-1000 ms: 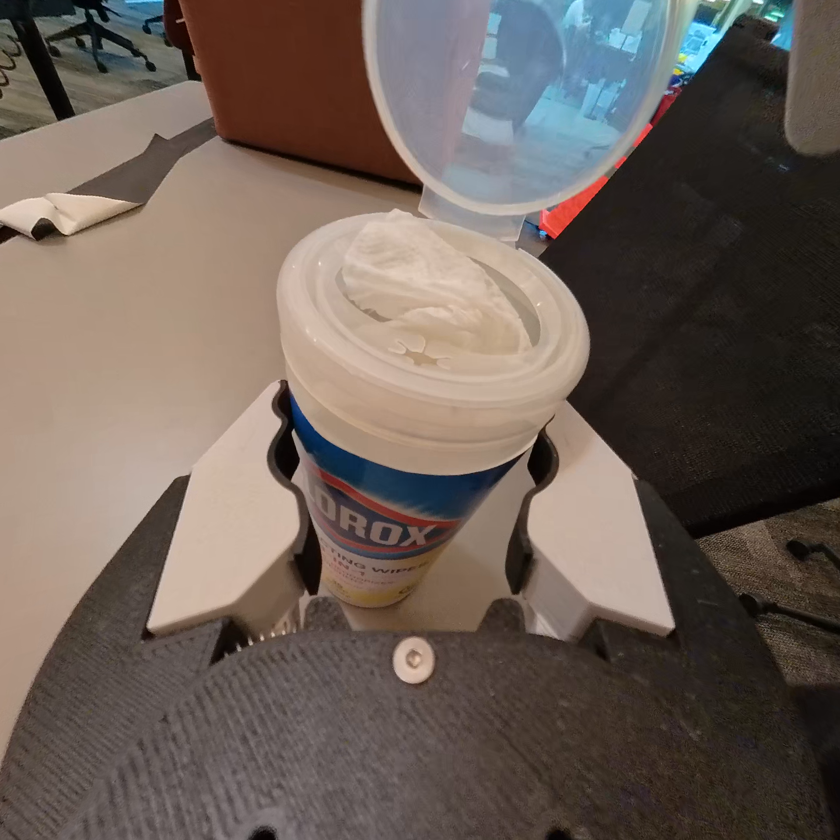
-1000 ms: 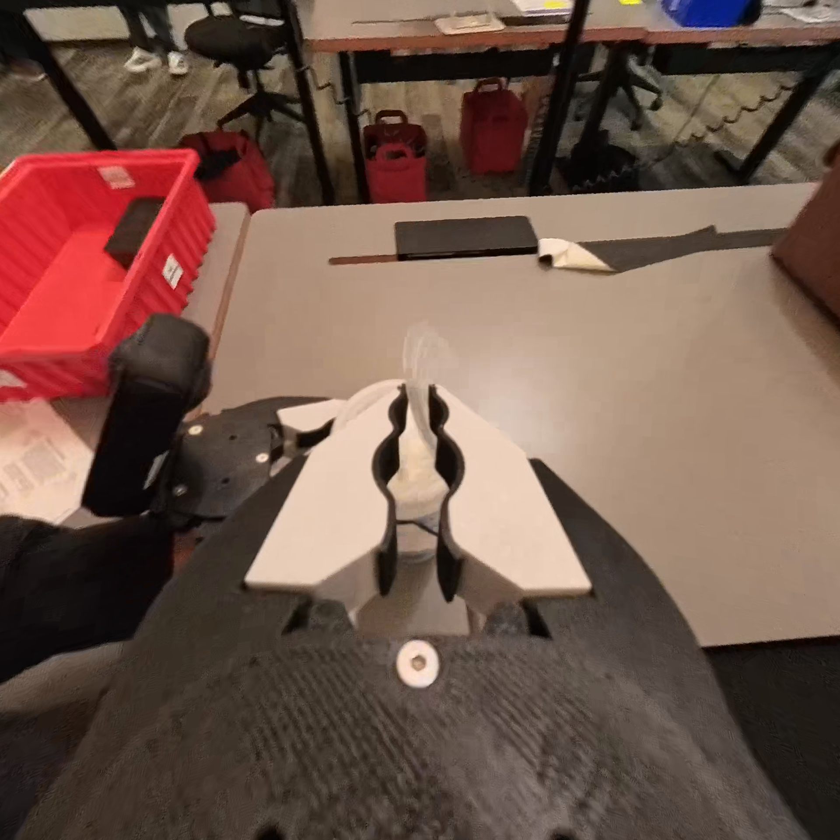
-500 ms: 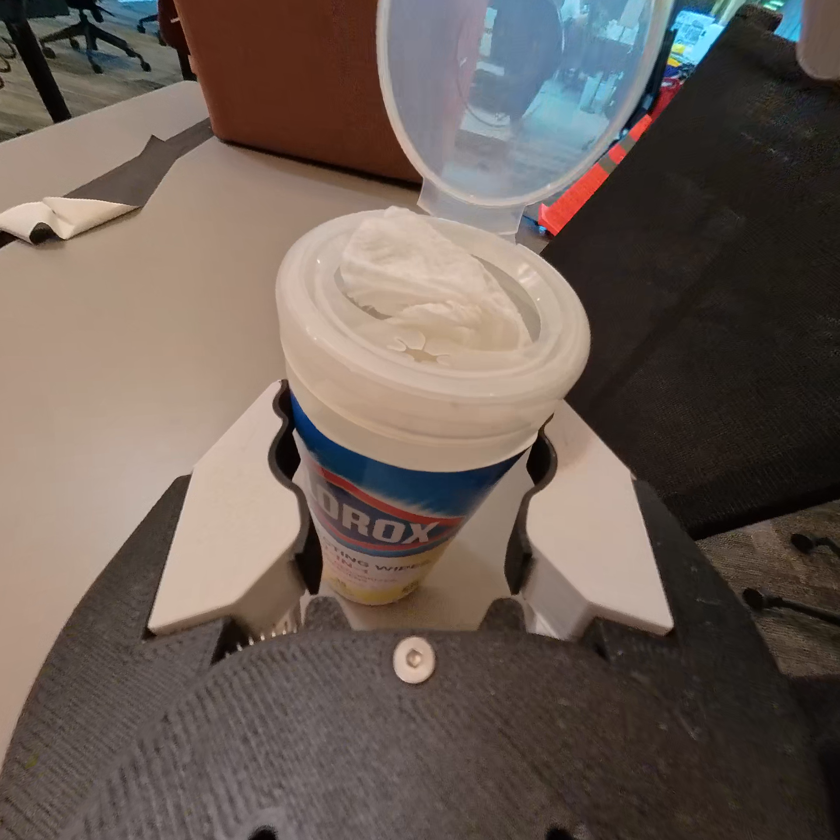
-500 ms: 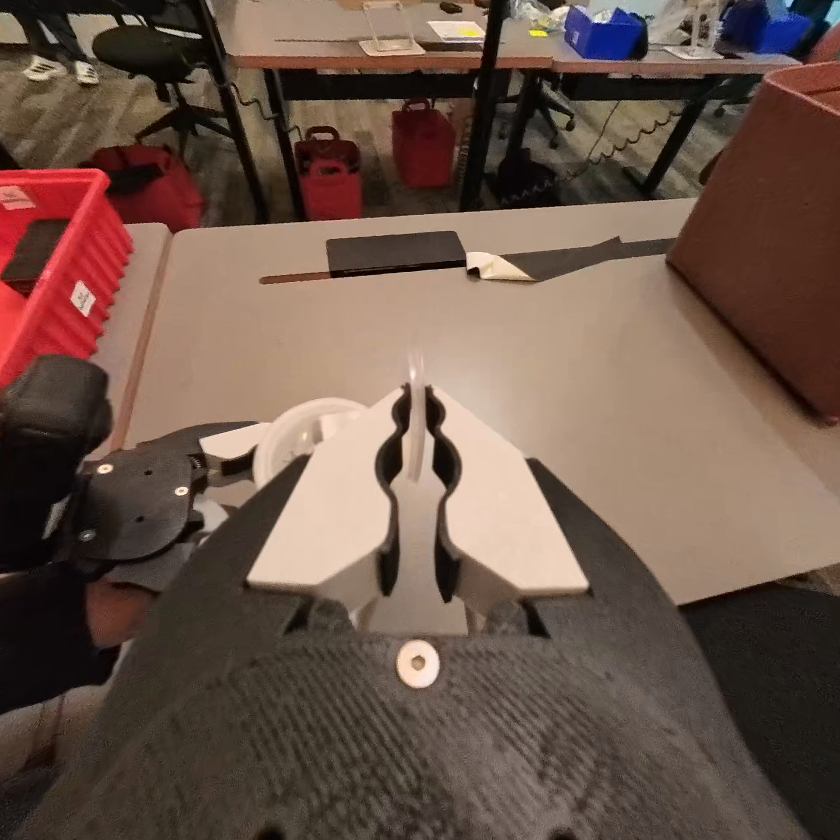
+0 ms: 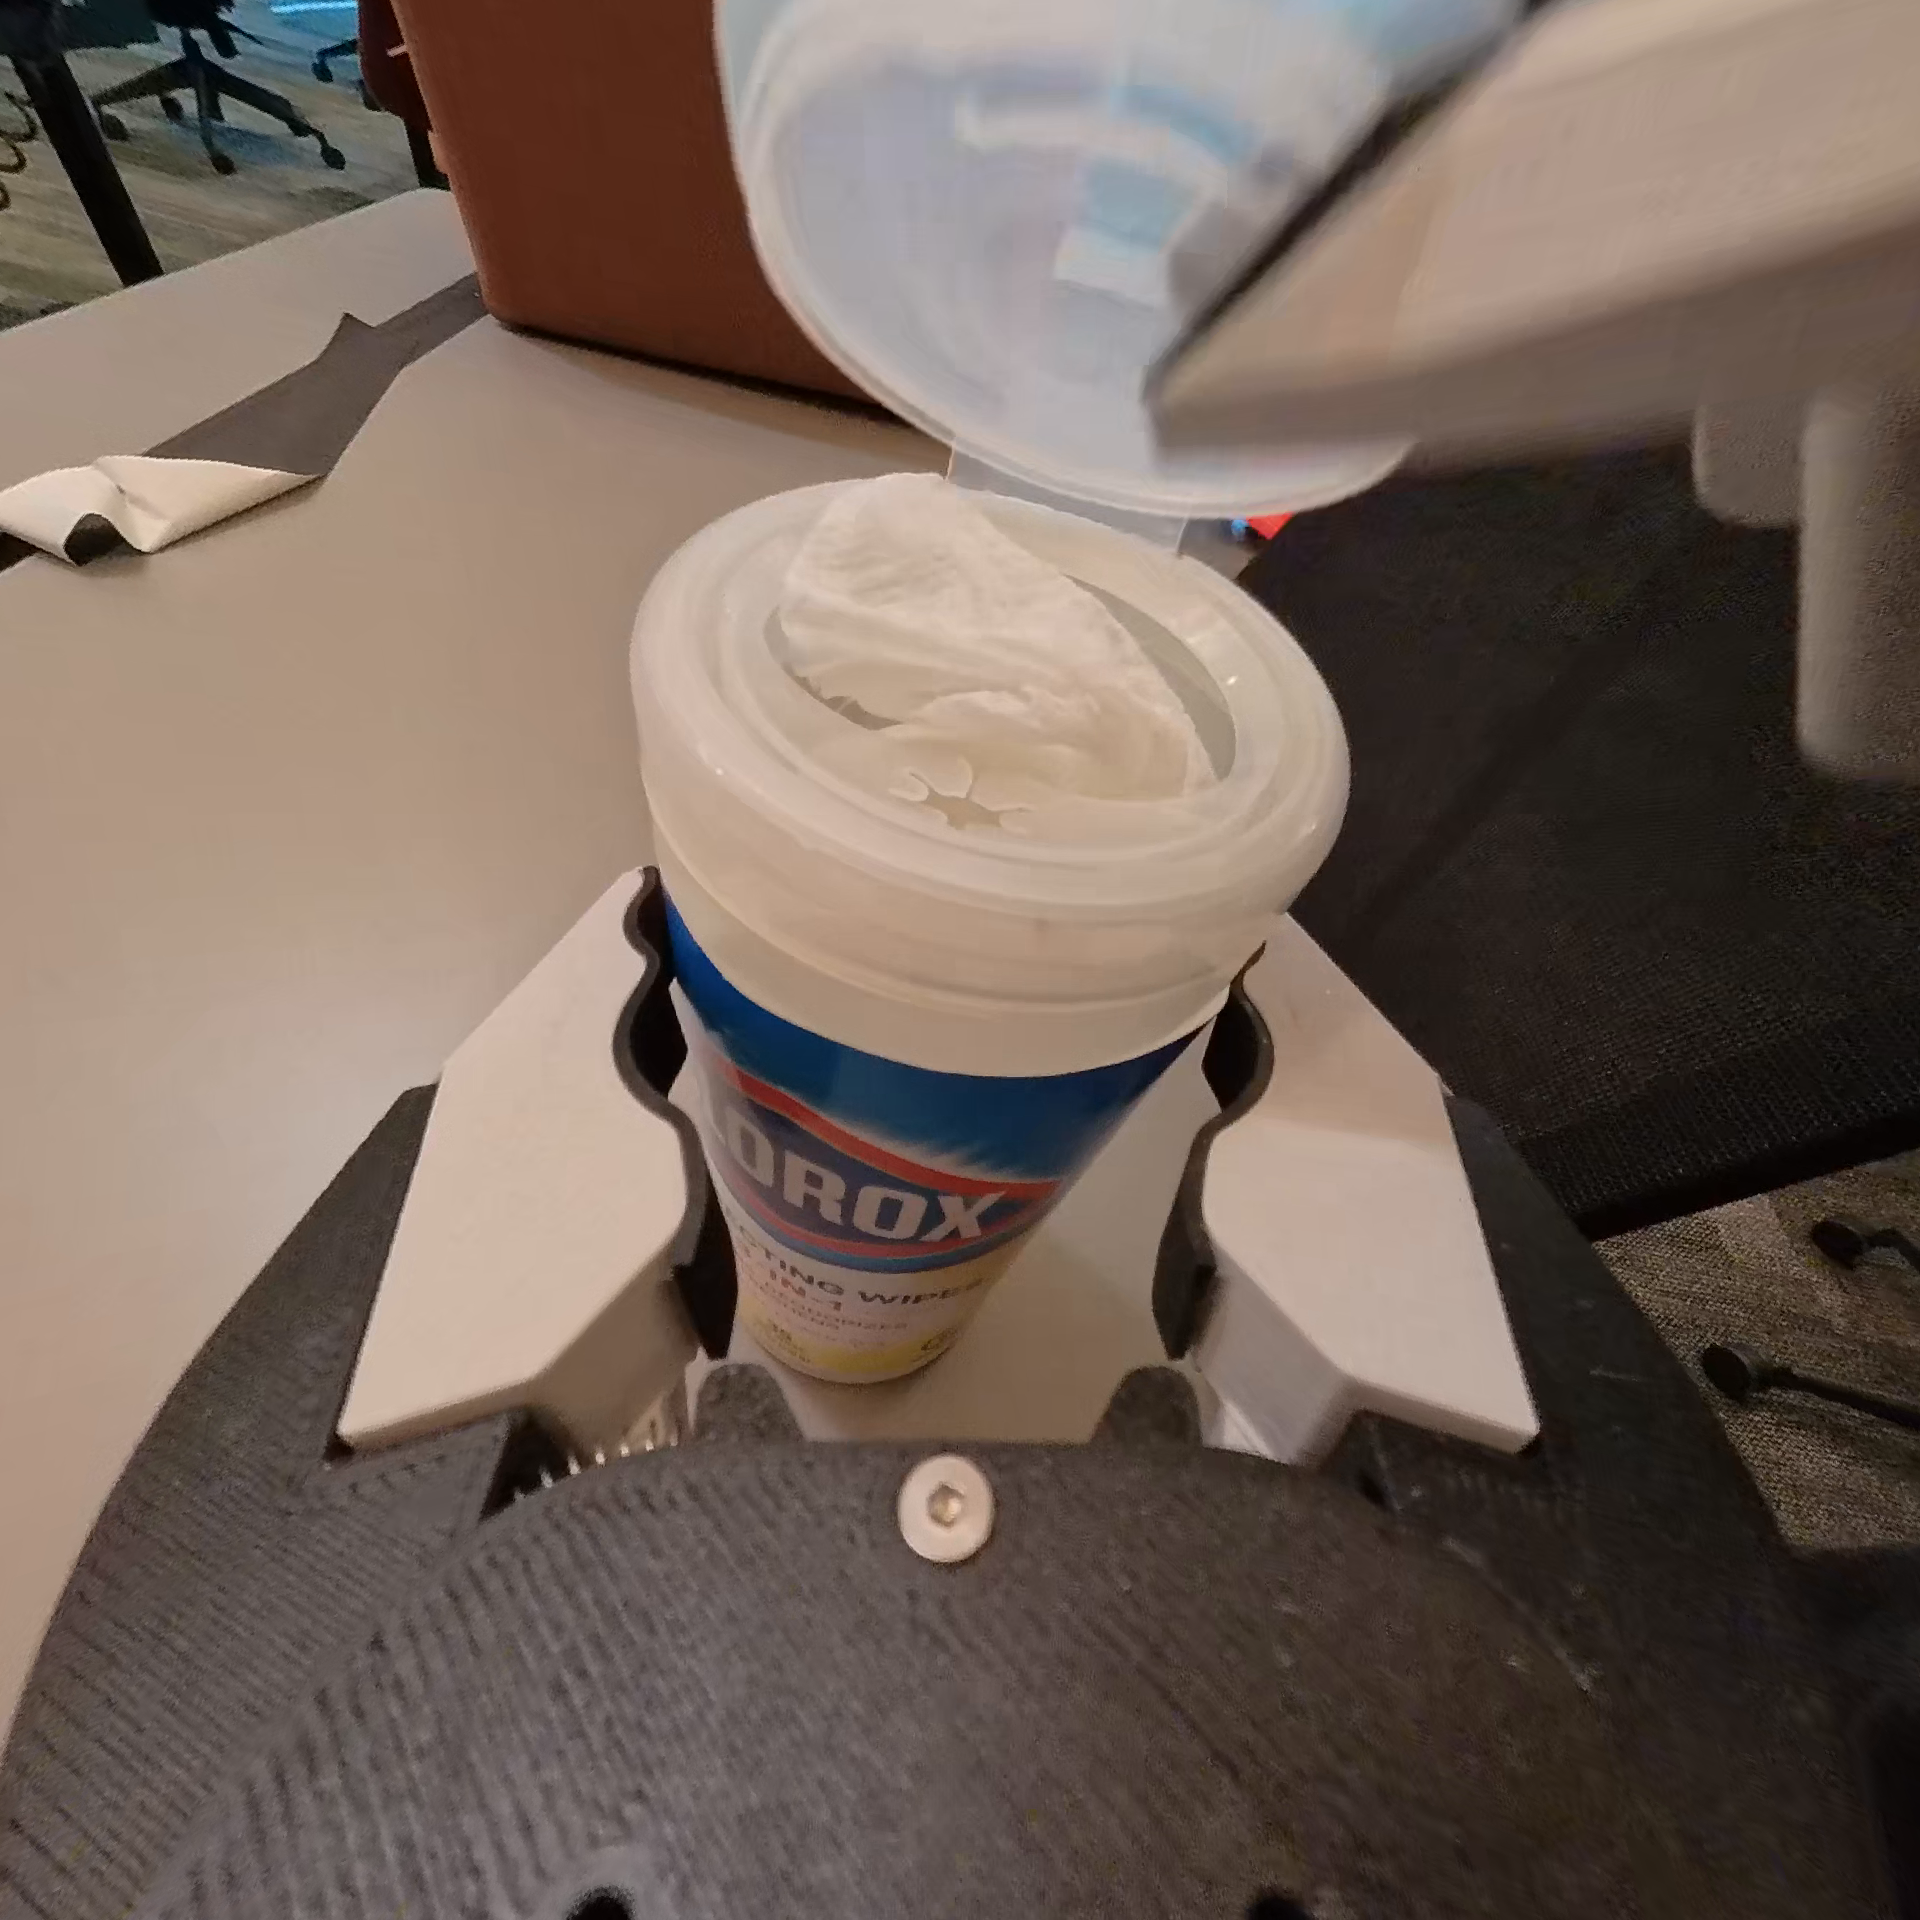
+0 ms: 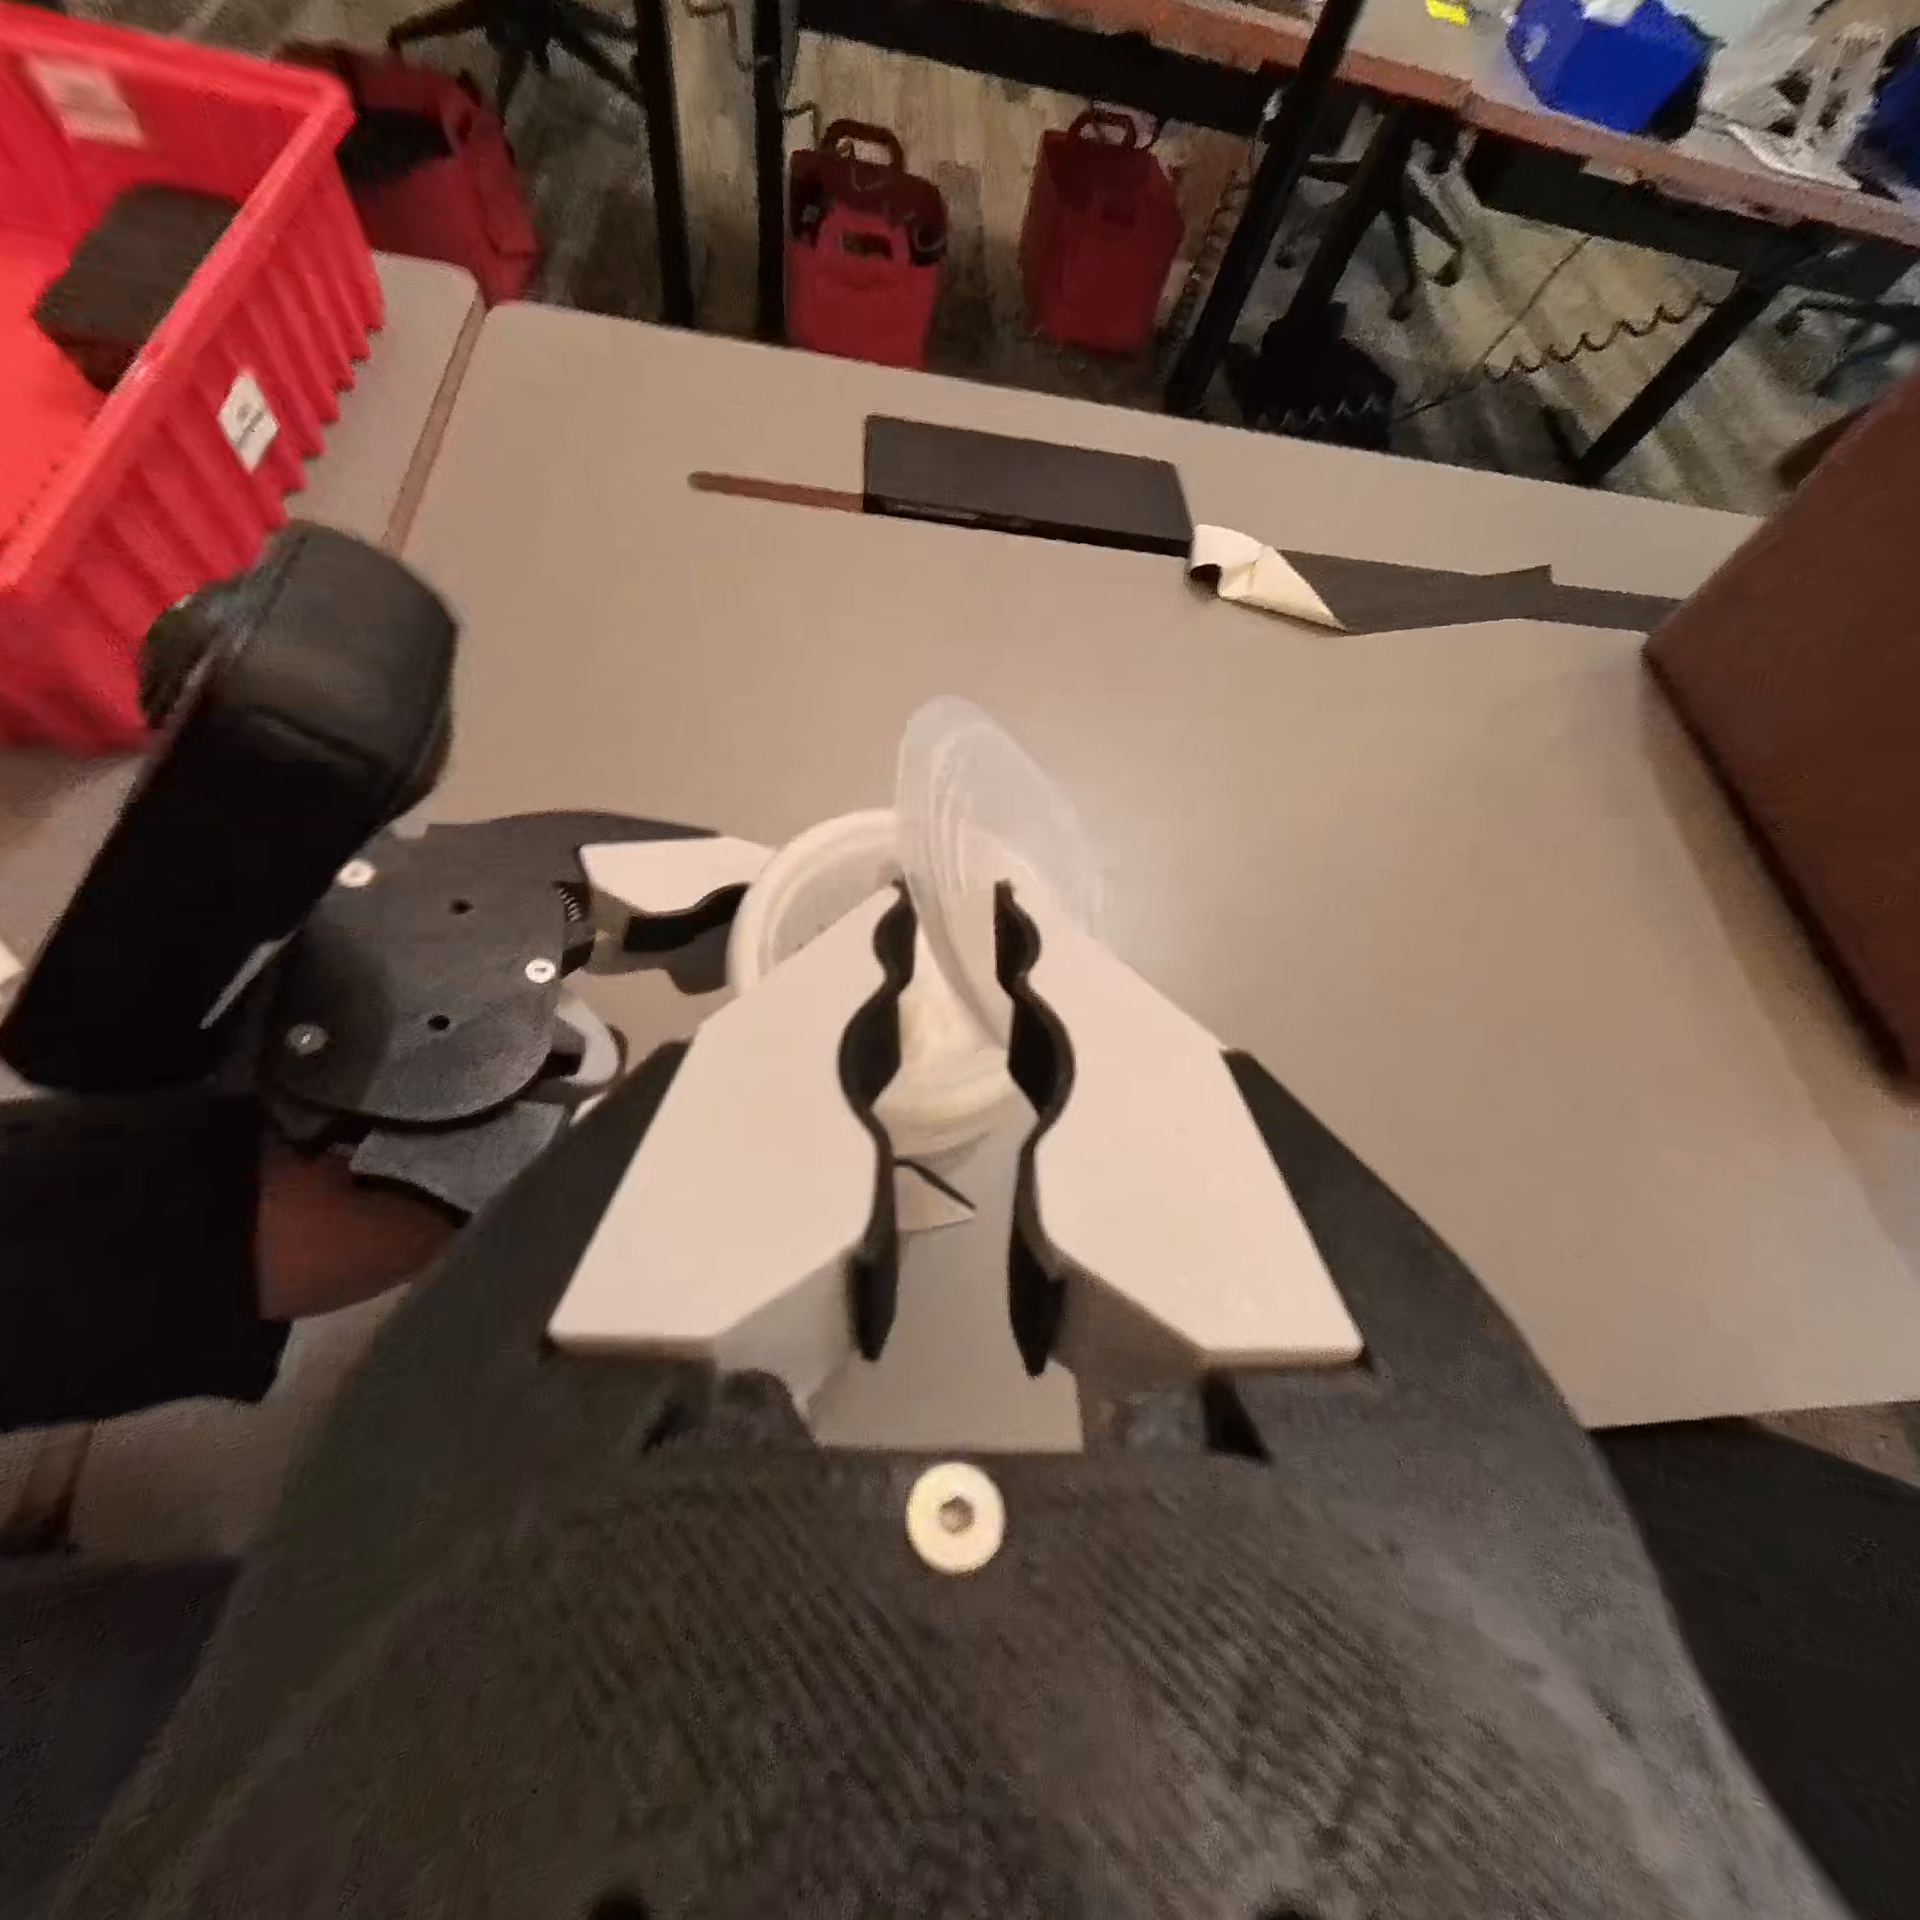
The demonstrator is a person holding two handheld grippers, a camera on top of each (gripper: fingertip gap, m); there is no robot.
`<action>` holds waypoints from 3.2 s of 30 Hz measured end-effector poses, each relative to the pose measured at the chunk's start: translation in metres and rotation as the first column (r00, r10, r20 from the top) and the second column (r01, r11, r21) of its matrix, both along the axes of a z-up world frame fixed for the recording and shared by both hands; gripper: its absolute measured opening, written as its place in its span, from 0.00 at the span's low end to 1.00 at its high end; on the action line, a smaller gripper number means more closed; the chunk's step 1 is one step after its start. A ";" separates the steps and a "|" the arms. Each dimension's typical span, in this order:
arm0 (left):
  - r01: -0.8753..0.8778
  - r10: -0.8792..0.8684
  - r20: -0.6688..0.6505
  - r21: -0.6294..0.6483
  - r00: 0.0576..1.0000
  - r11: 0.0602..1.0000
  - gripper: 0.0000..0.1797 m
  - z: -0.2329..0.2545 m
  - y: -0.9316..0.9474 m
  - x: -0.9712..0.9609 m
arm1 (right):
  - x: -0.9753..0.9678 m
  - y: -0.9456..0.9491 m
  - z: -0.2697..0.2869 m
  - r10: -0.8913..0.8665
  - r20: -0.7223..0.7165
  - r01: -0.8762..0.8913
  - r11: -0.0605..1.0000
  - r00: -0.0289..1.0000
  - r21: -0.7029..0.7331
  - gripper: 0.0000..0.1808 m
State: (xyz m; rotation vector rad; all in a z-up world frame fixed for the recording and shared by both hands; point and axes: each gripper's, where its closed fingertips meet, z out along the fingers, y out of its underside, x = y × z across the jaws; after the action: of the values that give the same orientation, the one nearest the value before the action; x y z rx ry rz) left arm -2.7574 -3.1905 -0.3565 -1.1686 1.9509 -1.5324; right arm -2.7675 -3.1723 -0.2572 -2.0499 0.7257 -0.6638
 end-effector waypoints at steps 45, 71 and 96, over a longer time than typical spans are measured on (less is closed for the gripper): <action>-0.019 0.020 -0.014 0.018 1.000 1.000 0.57 -0.001 -0.003 0.000 | 0.020 -0.027 0.012 -0.082 0.008 0.082 0.996 0.997 0.026 0.04; -0.021 0.029 -0.117 0.071 0.993 0.997 0.58 -0.009 0.000 -0.003 | -0.045 -0.009 0.024 0.086 -0.105 -0.073 0.990 0.991 0.122 0.18; 0.579 -0.574 0.097 -0.222 0.813 0.784 0.56 0.276 -0.524 -0.223 | -0.306 -0.628 0.127 -0.633 0.014 0.550 0.682 0.774 0.482 0.19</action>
State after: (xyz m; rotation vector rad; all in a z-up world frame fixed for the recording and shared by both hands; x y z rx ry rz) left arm -2.9805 -3.7148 -0.0805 -0.6348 2.2852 -2.1278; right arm -3.0731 -3.7999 -0.1305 -1.2772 1.3291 -0.9247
